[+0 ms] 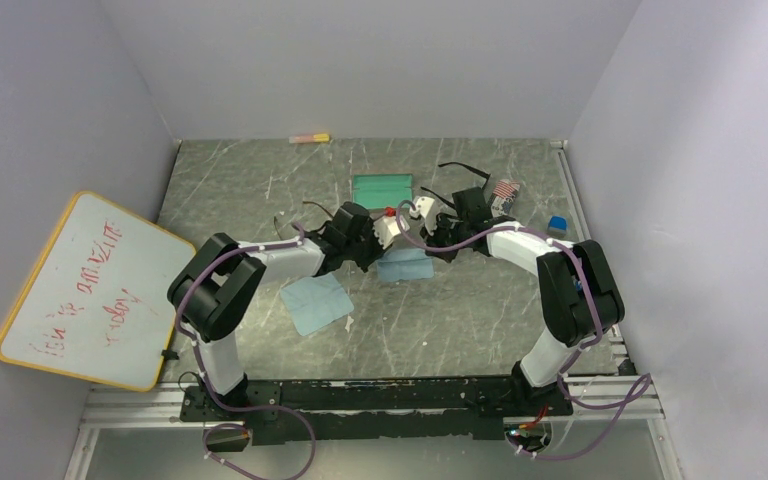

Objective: Organize the sunglasses
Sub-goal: Fold the glasses cleaning cloth at the center of the board.

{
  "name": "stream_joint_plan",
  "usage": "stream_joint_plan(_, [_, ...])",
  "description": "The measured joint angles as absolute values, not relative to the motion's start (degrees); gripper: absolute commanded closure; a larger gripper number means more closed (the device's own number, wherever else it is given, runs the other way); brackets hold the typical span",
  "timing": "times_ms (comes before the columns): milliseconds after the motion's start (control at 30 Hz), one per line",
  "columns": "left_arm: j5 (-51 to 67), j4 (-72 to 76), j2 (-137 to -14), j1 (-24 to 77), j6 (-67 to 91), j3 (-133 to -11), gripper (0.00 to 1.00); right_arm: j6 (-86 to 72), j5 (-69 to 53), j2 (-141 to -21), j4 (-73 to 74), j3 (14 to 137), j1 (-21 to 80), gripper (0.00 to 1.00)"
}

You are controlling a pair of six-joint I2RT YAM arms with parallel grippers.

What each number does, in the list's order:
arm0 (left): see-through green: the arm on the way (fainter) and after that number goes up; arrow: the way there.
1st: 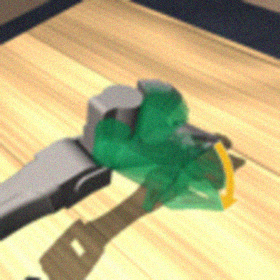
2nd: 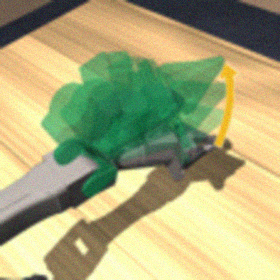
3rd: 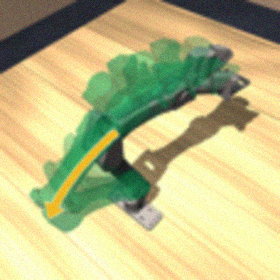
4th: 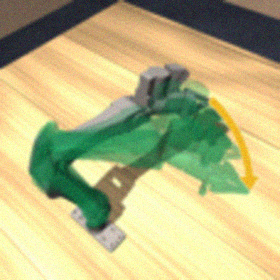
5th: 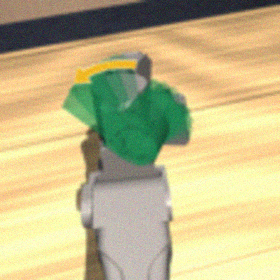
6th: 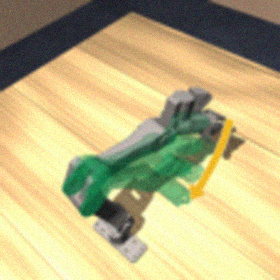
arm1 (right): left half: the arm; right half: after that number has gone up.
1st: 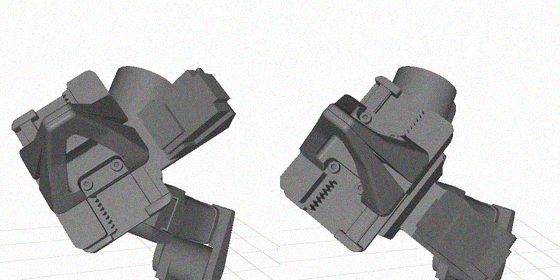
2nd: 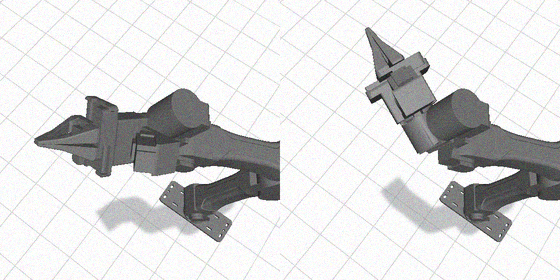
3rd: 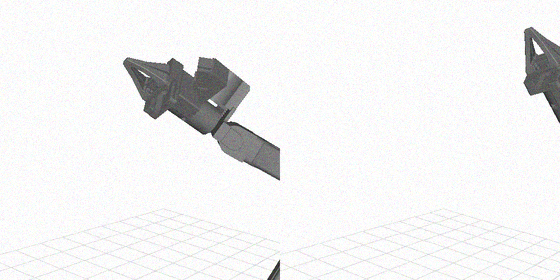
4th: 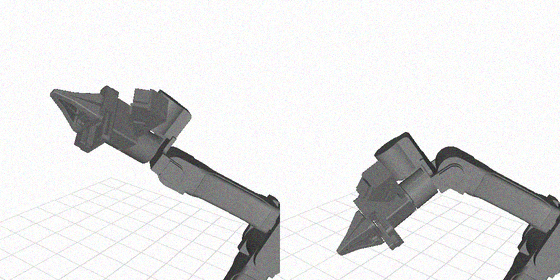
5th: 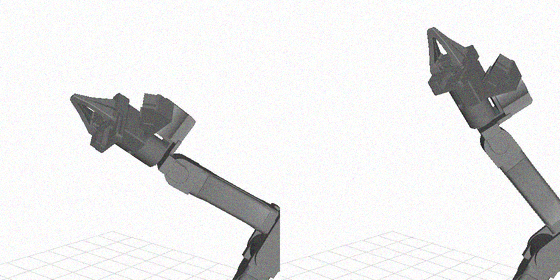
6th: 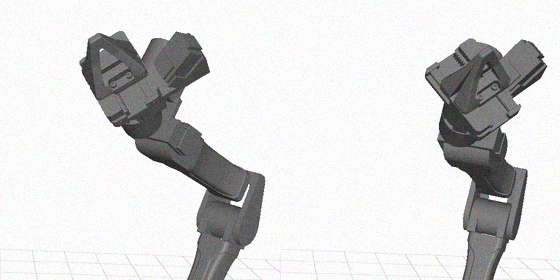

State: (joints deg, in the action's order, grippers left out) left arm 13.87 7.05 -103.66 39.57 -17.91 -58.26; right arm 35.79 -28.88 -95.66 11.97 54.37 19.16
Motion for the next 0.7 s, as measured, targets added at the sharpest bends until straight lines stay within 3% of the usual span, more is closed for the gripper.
stream_joint_plan(700, [15.9, 6.3, -103.7, 39.6, -17.9, -57.4, 0.95, 37.6, -29.1, -95.6, 14.1, 54.4, 19.2, 1.00])
